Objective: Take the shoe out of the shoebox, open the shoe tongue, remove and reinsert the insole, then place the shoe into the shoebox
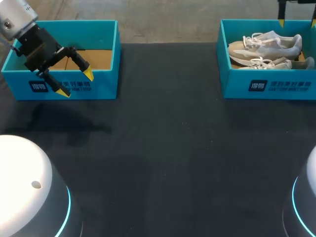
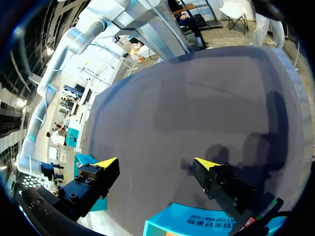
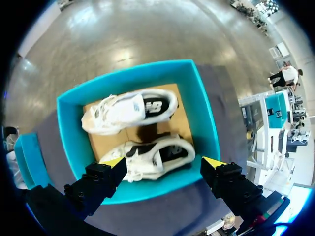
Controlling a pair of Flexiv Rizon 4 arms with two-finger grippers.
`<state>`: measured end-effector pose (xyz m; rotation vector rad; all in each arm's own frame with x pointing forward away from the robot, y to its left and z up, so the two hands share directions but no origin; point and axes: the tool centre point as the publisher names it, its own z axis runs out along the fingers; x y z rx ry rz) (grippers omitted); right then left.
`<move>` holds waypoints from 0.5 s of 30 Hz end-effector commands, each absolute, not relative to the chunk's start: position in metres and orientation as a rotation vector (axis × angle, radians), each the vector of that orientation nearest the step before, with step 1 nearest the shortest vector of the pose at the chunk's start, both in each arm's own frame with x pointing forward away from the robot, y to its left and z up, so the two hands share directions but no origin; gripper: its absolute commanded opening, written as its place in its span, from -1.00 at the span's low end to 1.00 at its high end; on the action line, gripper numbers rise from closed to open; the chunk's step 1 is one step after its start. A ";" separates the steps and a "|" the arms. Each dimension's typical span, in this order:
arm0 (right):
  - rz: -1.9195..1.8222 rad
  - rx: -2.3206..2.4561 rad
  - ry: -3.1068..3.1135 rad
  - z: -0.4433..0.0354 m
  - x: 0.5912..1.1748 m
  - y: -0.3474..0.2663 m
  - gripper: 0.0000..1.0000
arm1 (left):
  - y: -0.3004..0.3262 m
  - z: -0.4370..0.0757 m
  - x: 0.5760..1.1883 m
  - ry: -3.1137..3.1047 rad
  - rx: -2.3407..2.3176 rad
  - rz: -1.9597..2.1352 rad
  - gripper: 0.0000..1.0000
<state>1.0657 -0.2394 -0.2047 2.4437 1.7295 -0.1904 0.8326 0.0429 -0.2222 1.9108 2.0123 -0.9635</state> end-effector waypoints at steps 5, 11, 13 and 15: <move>-0.138 2.412 1.711 -0.187 1.019 -0.217 1.00 | 0.043 -0.222 0.832 2.014 1.913 -0.959 1.00; -0.107 2.421 1.723 -0.179 0.996 -0.198 1.00 | 0.043 -0.222 0.832 2.014 1.913 -0.959 1.00; -0.097 2.435 1.713 -0.179 0.986 -0.192 1.00 | 0.043 -0.222 0.832 2.014 1.913 -0.959 1.00; -0.086 2.449 1.702 -0.179 0.979 -0.189 1.00 | 0.043 -0.222 0.832 2.014 1.913 -0.959 1.00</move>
